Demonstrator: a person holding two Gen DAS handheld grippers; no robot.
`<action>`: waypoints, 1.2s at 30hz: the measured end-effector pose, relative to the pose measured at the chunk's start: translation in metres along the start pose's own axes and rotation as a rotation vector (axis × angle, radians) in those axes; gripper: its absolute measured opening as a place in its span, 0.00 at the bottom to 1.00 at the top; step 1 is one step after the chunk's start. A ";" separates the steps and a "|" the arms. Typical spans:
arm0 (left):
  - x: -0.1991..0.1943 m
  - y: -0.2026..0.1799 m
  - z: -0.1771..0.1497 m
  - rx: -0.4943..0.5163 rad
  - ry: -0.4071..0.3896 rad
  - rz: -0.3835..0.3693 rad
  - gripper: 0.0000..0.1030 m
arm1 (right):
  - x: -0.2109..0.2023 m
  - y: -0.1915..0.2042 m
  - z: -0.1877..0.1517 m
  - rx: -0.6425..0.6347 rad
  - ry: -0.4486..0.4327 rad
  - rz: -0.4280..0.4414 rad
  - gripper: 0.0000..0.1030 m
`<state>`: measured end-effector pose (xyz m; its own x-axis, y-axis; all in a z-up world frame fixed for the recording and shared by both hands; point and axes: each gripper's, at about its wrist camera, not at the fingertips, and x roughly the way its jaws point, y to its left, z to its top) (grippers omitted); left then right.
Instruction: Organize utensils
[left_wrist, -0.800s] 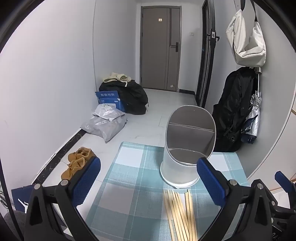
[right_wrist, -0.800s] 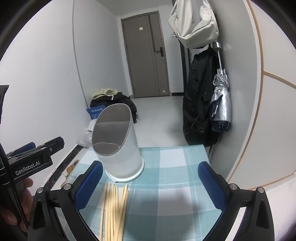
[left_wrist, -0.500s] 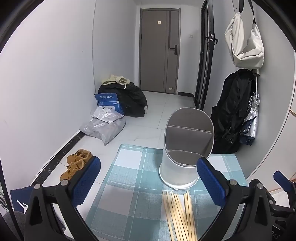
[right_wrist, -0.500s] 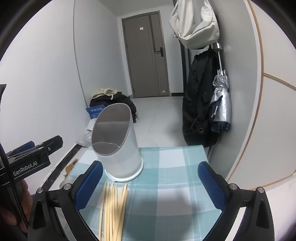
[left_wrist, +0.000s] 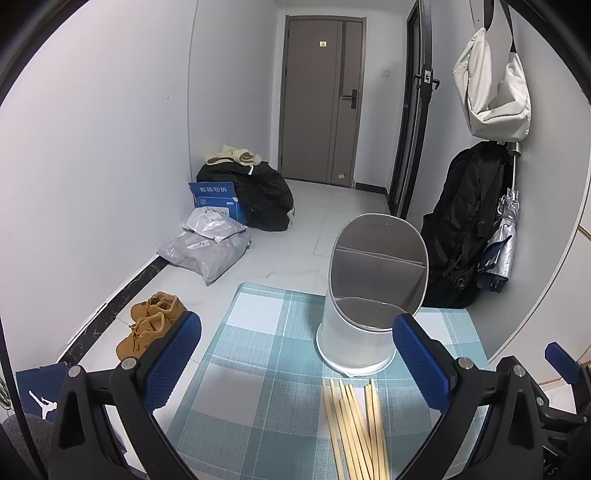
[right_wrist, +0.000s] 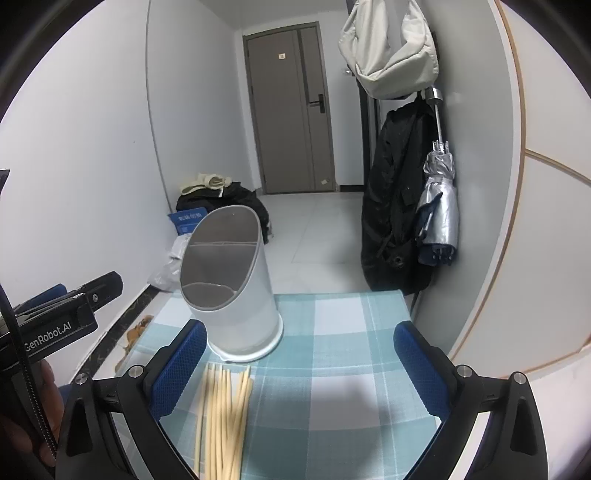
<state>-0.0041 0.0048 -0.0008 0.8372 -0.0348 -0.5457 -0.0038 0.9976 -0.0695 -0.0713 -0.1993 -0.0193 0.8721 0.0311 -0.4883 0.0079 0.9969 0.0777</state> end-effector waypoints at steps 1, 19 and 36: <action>-0.001 0.000 0.000 0.001 -0.002 -0.002 0.99 | -0.001 0.000 0.000 0.001 0.000 0.001 0.99; 0.002 0.002 -0.002 -0.006 0.015 -0.016 0.99 | -0.002 -0.003 0.000 0.009 -0.006 -0.004 0.99; 0.004 0.006 -0.002 -0.027 0.028 -0.016 0.99 | 0.001 -0.002 0.000 0.017 0.002 -0.006 0.99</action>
<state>-0.0023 0.0108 -0.0052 0.8214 -0.0529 -0.5679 -0.0058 0.9949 -0.1011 -0.0709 -0.2017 -0.0202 0.8709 0.0252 -0.4907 0.0217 0.9957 0.0895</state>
